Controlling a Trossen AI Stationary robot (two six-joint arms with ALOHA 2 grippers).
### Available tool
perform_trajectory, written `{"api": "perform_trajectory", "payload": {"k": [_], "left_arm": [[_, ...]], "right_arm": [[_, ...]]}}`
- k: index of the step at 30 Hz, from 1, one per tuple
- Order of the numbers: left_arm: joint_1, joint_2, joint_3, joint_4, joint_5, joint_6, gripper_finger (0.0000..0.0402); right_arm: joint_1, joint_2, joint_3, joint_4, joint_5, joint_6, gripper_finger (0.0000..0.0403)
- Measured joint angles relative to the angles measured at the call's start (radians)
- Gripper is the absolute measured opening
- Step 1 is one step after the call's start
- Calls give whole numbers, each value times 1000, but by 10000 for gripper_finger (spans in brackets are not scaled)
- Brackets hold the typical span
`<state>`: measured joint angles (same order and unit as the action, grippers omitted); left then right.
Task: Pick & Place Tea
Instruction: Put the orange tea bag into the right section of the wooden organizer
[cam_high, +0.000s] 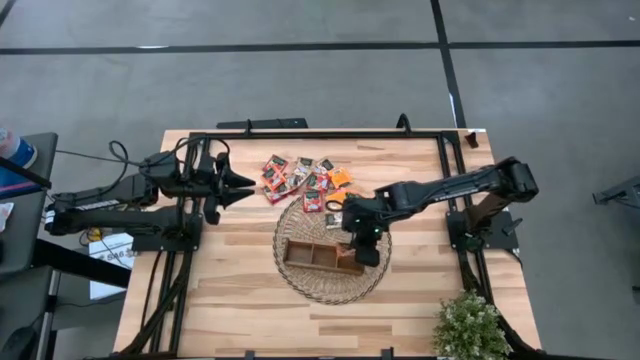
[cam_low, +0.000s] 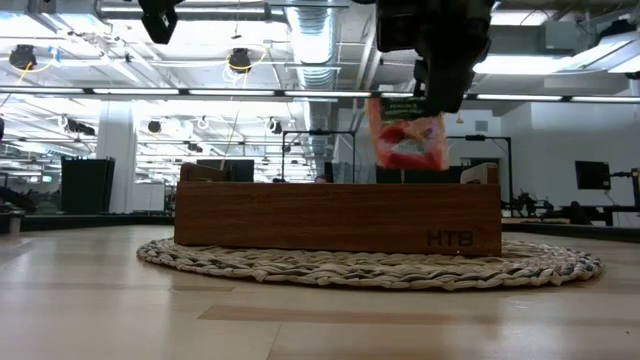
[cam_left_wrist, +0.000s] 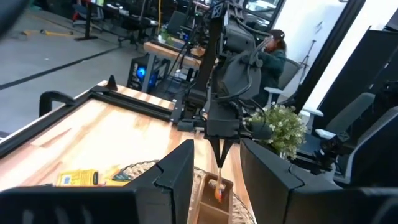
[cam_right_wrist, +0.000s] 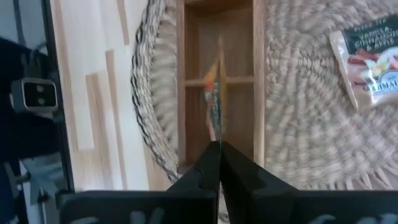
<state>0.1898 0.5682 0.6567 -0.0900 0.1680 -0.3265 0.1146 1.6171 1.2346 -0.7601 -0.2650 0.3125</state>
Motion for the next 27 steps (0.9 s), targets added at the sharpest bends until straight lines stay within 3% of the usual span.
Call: {"api": "perform_trajectory", "payload": {"k": [13,27], "left_arm": [[0,0,0,2,-36,-1,121],[0,0,0,2,-53,-3,121]], "right_arm": [[1,-10,-95,51,-10,21,0],[-17,-10,-98,88,5,9,0]]}}
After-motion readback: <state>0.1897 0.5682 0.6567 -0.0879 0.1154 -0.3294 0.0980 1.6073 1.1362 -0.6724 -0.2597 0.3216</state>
